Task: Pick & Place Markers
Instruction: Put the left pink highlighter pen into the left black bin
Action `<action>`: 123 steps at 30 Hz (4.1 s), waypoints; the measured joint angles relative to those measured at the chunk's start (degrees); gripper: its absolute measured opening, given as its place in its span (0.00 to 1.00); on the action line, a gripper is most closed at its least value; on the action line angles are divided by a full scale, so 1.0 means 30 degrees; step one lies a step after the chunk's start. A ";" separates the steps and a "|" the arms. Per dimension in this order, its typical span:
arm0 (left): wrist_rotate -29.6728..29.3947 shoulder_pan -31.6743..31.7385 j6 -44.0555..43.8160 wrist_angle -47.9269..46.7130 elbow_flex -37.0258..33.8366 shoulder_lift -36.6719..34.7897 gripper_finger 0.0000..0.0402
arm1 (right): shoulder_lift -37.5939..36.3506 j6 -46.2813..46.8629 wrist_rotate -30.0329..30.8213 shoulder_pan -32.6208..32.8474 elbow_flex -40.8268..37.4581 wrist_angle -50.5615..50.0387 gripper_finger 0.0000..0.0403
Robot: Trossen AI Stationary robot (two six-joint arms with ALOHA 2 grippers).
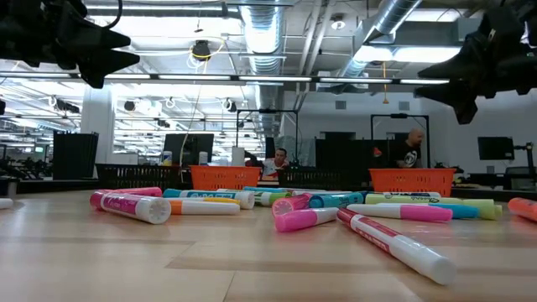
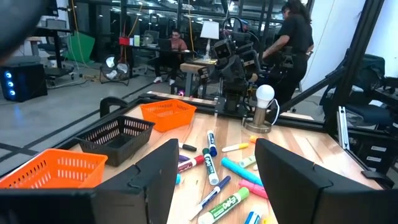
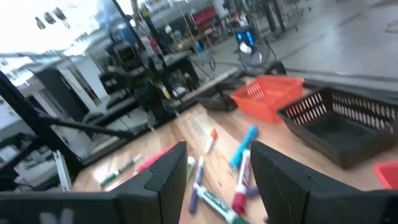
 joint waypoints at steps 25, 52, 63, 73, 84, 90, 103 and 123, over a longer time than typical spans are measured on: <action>-0.0639 0.0000 -0.3564 0.3233 0.0000 0.0696 0.53 | 0.0000 -0.0013 -0.0488 0.0015 0.0047 0.0884 0.40; 0.2330 0.0005 -1.2941 0.2515 0.8087 2.1060 0.53 | 0.0000 -0.0003 -0.0495 0.0015 0.0047 0.0874 0.39; 0.1748 0.0625 -1.6872 0.6551 0.8087 2.0844 0.53 | 0.0007 -0.0018 -0.0372 0.0015 0.0047 0.0829 0.38; 0.0362 0.0648 -1.8426 0.2583 1.0451 2.1570 0.53 | 0.0007 -0.0040 -0.0357 0.0015 0.0047 0.0448 0.37; -0.0299 0.1065 -2.0072 -0.9508 1.6366 2.5811 0.53 | 0.0007 -0.0018 -0.0335 0.0015 0.0047 0.0444 0.37; 0.1268 0.1072 -2.2699 -1.3089 1.6735 2.7533 0.53 | 0.0007 -0.0011 -0.0335 0.0015 0.0047 0.0444 0.37; 0.2828 -0.1019 -2.7832 -1.4715 1.5623 2.8108 0.53 | 0.0007 -0.0003 -0.0336 0.0015 0.0047 0.0430 0.36; 0.2897 -0.0641 -2.8421 -1.3431 1.4746 3.0801 0.53 | 0.0004 0.0004 -0.0357 0.0013 0.0054 0.0455 0.34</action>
